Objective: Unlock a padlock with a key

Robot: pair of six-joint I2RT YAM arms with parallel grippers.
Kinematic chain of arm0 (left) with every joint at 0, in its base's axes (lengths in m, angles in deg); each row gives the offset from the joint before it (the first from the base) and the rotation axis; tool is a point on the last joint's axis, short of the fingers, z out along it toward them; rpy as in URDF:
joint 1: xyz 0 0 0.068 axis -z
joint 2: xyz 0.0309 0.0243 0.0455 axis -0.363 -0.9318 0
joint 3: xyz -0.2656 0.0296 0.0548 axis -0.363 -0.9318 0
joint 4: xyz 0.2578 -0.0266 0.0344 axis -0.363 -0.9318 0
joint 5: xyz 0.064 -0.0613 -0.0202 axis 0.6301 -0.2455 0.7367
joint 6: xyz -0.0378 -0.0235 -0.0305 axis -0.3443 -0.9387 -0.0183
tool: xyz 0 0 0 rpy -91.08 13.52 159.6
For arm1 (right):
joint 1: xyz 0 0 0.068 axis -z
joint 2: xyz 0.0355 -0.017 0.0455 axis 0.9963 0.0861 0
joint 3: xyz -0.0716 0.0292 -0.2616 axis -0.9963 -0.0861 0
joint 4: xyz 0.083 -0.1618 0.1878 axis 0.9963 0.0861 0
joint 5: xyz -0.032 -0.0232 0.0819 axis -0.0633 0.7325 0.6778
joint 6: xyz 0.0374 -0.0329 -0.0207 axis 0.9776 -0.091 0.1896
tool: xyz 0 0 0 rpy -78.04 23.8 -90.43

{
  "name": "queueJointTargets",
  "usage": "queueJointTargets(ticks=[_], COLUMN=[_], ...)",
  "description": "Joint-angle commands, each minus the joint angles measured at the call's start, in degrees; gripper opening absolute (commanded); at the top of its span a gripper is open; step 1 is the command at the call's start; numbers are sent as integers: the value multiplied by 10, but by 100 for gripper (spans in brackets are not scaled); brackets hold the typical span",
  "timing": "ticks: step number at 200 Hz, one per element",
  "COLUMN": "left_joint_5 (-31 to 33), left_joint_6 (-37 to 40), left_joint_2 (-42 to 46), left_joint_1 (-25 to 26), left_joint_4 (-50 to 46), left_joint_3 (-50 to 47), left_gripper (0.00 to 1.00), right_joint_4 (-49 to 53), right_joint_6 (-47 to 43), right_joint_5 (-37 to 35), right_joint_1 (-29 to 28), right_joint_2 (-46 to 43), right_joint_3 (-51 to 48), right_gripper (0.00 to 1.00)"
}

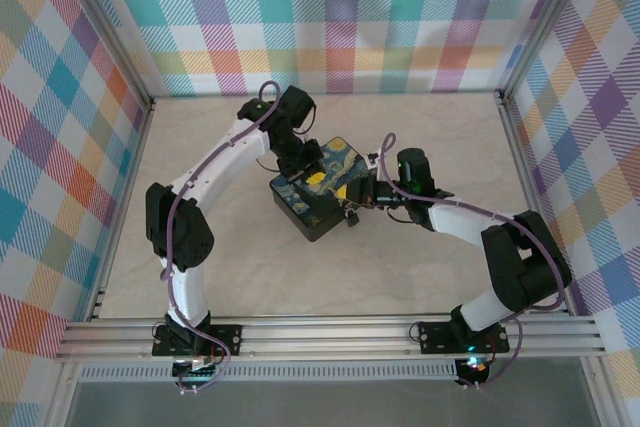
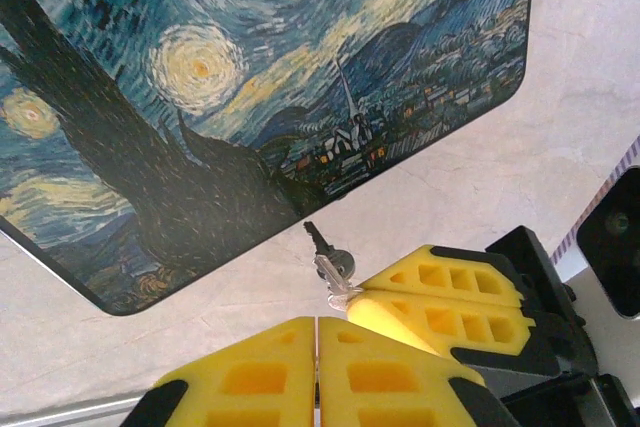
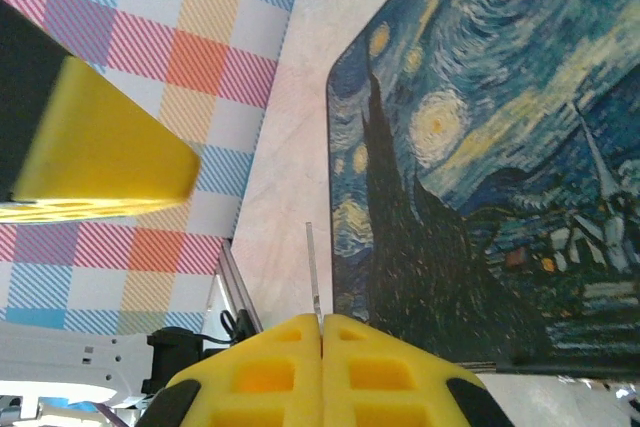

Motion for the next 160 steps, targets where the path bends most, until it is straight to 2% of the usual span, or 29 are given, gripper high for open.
queueJointTargets(ticks=[1, 11, 19, 31, 53, 77, 108, 131, 160], left_joint_5=[33, 62, 90, 120, 161, 241, 349, 409, 467], left_joint_6=[16, 16, 7, -20, -87, -147, -221, -261, -278], left_joint_2=[38, 39, 40, 46, 56, 40, -12, -59, -117], left_joint_1=[5, 27, 48, 80, 131, 201, 282, 307, 313], left_joint_4=[-9, -16, -15, 7, 82, 115, 127, 154, 174], left_joint_3=[-13, -18, -30, -62, -130, -141, -140, -145, -122], left_gripper=[23, 39, 47, 56, 65, 71, 72, 71, 69], right_joint_4=[75, 93, 116, 181, 245, 288, 297, 297, 294], right_joint_6=[-45, -47, -57, -93, -133, -156, -162, -162, -163], right_joint_5=[-10, 0, 5, 4, 16, 7, -12, -16, -21], right_joint_1=[25, 55, 78, 113, 156, 188, 229, 250, 265], right_joint_2=[-39, -50, -54, -60, -69, -78, -98, -107, -121], right_joint_3=[-1, -10, -10, -1, 6, 2, -8, -12, -22], right_gripper=[0, 0, 0, 0, 0, 0, 0, 0, 0])
